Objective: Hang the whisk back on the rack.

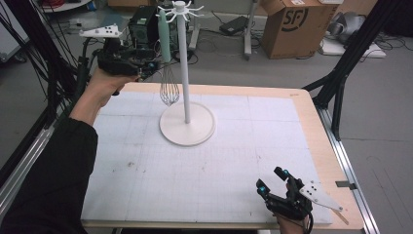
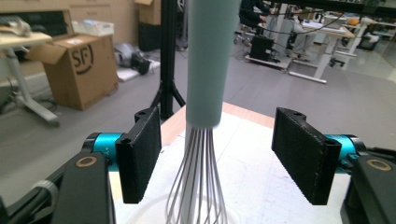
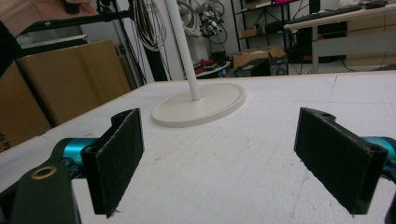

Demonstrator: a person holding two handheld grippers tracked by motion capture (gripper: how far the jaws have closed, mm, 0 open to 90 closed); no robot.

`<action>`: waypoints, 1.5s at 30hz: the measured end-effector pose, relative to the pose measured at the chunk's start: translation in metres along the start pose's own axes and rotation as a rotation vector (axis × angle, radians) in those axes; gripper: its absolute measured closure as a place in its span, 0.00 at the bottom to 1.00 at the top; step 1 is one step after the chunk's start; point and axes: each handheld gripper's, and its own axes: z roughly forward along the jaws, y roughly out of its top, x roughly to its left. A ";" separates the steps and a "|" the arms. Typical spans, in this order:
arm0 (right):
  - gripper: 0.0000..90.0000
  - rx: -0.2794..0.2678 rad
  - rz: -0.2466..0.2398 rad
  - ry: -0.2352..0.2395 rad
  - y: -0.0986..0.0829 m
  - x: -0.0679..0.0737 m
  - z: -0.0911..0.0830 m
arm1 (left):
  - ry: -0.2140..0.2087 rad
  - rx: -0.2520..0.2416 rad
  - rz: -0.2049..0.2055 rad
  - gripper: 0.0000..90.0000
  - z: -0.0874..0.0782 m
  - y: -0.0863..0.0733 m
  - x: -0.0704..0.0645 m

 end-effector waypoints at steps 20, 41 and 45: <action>0.17 -0.001 -0.005 0.010 0.000 0.001 0.001 | -0.002 -0.029 0.068 0.29 -0.032 -0.137 -0.099; 0.16 0.011 -0.031 0.026 -0.001 0.008 0.005 | 0.128 -0.134 0.058 0.28 -0.062 -0.214 -0.147; 0.16 0.018 -0.035 0.023 -0.001 0.009 0.005 | 0.130 -0.126 0.034 0.26 -0.062 -0.222 -0.153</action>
